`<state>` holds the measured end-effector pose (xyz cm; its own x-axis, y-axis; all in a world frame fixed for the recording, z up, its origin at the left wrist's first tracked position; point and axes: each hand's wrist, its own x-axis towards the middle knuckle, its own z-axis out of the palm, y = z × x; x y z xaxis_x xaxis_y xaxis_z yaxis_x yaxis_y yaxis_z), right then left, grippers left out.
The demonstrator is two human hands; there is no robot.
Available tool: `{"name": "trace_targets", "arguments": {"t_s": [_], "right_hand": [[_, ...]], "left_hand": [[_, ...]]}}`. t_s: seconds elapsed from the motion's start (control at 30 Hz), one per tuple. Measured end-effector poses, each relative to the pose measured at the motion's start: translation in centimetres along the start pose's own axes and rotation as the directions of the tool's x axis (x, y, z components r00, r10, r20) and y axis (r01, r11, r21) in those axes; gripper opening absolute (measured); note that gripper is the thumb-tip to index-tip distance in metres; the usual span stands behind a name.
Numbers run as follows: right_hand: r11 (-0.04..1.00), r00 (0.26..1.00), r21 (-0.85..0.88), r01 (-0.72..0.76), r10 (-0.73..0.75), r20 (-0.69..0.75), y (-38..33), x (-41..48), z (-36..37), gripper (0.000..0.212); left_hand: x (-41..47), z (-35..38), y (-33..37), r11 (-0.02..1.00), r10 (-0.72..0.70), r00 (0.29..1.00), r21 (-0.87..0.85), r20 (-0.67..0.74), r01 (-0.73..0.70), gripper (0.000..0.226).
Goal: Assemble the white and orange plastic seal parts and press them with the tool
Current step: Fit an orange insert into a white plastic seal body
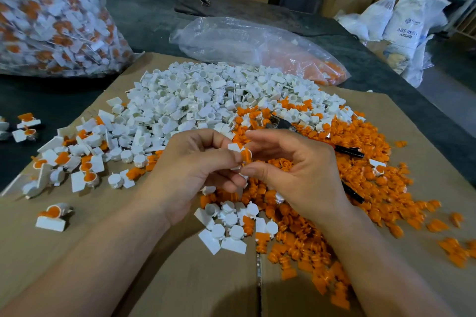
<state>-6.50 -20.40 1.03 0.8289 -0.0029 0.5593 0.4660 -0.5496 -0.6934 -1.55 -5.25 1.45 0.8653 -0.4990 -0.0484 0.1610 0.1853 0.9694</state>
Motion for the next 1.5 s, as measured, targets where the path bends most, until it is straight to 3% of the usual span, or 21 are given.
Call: {"name": "trace_targets", "arguments": {"t_s": [0.3, 0.63, 1.13, 1.3, 1.5], "right_hand": [[1.0, 0.999, -0.022, -0.009, 0.01, 0.041, 0.1, 0.08, -0.28, 0.04], [0.999, 0.998, -0.043, 0.01, -0.008, 0.059, 0.0, 0.11, -0.17, 0.034], [0.997, 0.998, -0.059, 0.046, -0.045, 0.032, 0.05, 0.15, -0.11, 0.034], [1.0, 1.0, 0.013, -0.011, 0.01, 0.019, 0.04, 0.14, -0.08, 0.036], [0.999, 0.999, 0.016, 0.046, -0.046, 0.019, -0.03, 0.14, -0.17, 0.029]], "left_hand": [[0.09, -0.19, 0.24, 0.997, -0.044, 0.999, -0.062, -0.009, 0.044, 0.006], [0.16, -0.25, 0.16, 0.999, -0.05, 0.998, -0.021, -0.028, 0.05, 0.006], [0.18, -0.13, -0.1, 0.999, 0.005, 1.0, 0.038, -0.01, -0.005, 0.006], [0.24, -0.13, -0.2, 0.999, 0.021, 1.0, 0.047, -0.019, -0.02, 0.008], [0.09, -0.1, -0.14, 0.999, 0.028, 1.0, 0.044, 0.004, -0.028, 0.005]]}}
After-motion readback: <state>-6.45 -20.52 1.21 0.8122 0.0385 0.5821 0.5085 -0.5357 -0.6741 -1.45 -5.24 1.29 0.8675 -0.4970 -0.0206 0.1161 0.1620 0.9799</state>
